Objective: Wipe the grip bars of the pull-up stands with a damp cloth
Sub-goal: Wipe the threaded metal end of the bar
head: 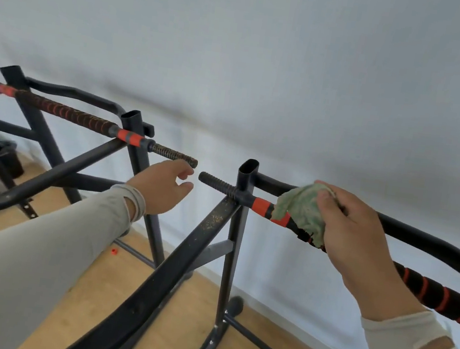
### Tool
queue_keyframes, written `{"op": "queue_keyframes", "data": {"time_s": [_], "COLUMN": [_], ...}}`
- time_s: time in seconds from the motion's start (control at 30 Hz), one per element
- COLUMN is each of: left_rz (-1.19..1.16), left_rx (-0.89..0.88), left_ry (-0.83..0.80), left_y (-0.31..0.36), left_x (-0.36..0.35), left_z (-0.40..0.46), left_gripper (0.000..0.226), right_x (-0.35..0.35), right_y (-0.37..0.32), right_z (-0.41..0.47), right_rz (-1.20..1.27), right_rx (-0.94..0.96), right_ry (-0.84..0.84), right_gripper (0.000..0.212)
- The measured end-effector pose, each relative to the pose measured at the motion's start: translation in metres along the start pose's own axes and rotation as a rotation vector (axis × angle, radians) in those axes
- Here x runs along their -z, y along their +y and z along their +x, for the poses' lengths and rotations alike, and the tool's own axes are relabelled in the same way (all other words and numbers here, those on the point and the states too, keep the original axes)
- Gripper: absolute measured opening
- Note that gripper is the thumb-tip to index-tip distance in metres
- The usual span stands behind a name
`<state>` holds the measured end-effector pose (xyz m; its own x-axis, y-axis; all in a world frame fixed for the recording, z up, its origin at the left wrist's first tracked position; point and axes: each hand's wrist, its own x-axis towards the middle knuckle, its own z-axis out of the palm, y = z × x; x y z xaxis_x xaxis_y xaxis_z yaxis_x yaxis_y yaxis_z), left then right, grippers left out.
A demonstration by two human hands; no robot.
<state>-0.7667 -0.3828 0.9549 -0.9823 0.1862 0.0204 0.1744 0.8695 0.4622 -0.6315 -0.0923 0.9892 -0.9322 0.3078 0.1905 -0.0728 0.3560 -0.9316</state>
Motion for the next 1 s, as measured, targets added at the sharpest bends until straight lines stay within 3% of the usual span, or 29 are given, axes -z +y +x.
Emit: {"op": "queue_keyframes", "data": {"time_s": [0.07, 0.2, 0.37, 0.57, 0.73, 0.8, 0.9, 1.0], "left_rz": [-0.075, -0.251, -0.699, -0.956, -1.035, -1.058, -1.098, -1.096], "left_rx": [0.031, 0.119, 0.225, 0.175, 0.139, 0.126, 0.118, 0.112], "left_ry": [-0.012, -0.034, -0.061, -0.159, -0.151, -0.133, -0.117, -0.107], "left_y": [-0.001, -0.004, -0.008, -0.018, -0.025, -0.028, -0.029, -0.029], "left_x": [-0.003, -0.015, -0.032, -0.047, -0.052, -0.054, -0.058, -0.059], "left_z": [0.012, 0.033, 0.052, 0.06, 0.056, 0.05, 0.045, 0.044], "left_gripper": [0.039, 0.043, 0.032, 0.028, 0.019, 0.018, 0.017, 0.017], "right_x": [-0.006, -0.021, -0.049, -0.073, -0.099, -0.114, -0.142, -0.134], "right_y": [0.002, 0.001, 0.004, -0.003, -0.007, 0.002, 0.019, 0.017], "right_z": [0.009, 0.019, 0.025, 0.038, 0.051, 0.055, 0.048, 0.053], "right_rz": [-0.019, -0.087, -0.156, -0.274, -0.504, -0.712, -1.065, -0.979], "right_rx": [-0.021, 0.015, 0.055, 0.128, 0.389, 0.539, 0.573, 0.449], "right_ry": [0.027, 0.044, 0.056, 0.065, 0.094, -0.009, -0.329, -0.497], "right_gripper": [0.025, 0.029, 0.026, 0.024, 0.029, 0.032, 0.036, 0.051]}}
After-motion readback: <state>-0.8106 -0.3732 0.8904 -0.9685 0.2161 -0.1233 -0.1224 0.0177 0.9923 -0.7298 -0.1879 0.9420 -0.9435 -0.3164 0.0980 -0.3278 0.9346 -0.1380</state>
